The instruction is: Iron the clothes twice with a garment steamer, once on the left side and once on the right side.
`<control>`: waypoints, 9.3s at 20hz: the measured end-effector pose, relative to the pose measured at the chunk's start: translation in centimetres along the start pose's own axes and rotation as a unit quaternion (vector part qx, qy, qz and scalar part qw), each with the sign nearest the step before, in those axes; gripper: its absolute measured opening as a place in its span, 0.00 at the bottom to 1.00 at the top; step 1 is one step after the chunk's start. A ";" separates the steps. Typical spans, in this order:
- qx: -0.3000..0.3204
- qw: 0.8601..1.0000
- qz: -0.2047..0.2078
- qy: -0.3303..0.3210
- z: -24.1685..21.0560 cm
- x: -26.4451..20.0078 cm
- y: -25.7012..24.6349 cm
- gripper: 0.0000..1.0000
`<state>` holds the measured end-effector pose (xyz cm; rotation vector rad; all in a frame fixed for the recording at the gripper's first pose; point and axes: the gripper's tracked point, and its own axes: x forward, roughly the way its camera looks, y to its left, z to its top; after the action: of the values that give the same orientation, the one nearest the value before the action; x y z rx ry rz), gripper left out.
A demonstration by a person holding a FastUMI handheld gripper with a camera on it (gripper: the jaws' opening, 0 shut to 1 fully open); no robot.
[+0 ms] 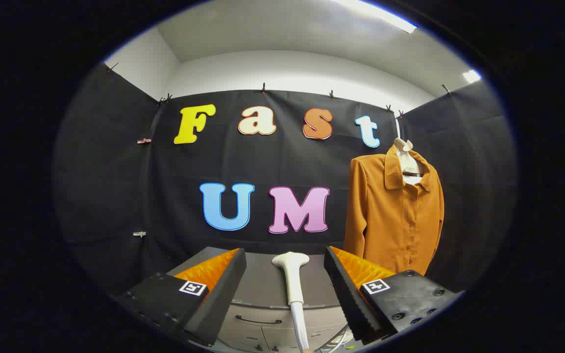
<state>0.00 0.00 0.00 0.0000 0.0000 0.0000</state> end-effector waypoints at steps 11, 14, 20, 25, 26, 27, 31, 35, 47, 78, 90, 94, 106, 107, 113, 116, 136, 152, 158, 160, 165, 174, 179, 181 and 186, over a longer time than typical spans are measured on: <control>0.017 1.000 -0.021 0.015 -1.1 1.1 -1.0 0.98; 0.027 0.999 -0.018 0.013 -1.3 1.5 -0.7 0.98; 0.021 0.999 -0.024 0.026 -2.1 2.3 -0.9 0.98; 0.020 0.998 -0.033 0.043 -3.2 3.1 -0.6 0.98; 0.021 0.998 -0.035 0.045 -3.5 3.3 -0.5 0.98; 0.022 0.998 -0.037 0.049 -3.9 3.5 -0.4 0.98; 0.026 0.996 -0.057 0.070 -5.6 4.8 -0.5 0.98; 0.031 0.993 -0.067 0.096 -7.7 7.2 -0.3 0.98; 0.007 0.967 -0.039 0.251 -16.8 19.3 -1.1 0.99; 0.048 0.980 0.000 0.192 -11.0 15.5 -1.2 0.40; 0.052 0.992 -0.081 0.080 -2.9 4.4 -8.0 0.40; 0.056 0.990 -0.108 0.068 -2.0 4.0 -14.1 0.39; 0.100 0.989 -0.038 0.102 -5.4 13.5 -28.4 0.40; 0.105 0.989 -0.032 0.104 -5.7 14.4 -29.0 0.40; 0.124 0.984 -0.006 0.130 -8.6 18.8 -30.9 0.40; 0.130 0.980 0.005 0.149 -10.7 19.5 -31.2 0.40; 0.176 0.928 0.002 0.328 -29.2 15.5 -31.9 0.40; 0.159 0.973 -0.086 0.140 -11.2 13.1 -43.7 0.40; 0.146 0.980 -0.090 0.104 -7.3 17.4 -48.3 0.40; 0.150 0.979 -0.086 0.108 -7.8 18.6 -49.0 0.40; 0.177 0.973 -0.068 0.134 -10.8 20.2 -49.5 0.40; 0.192 0.960 -0.071 0.193 -17.8 18.9 -49.2 0.40; 0.196 0.951 -0.084 0.225 -21.7 18.0 -49.3 0.40; 0.197 0.947 -0.088 0.237 -23.1 17.4 -49.2 0.40; 0.211 0.935 -0.099 0.266 -26.6 16.1 -48.9 0.40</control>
<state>16.12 -48.91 -26.64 0.4317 0.5446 -0.2024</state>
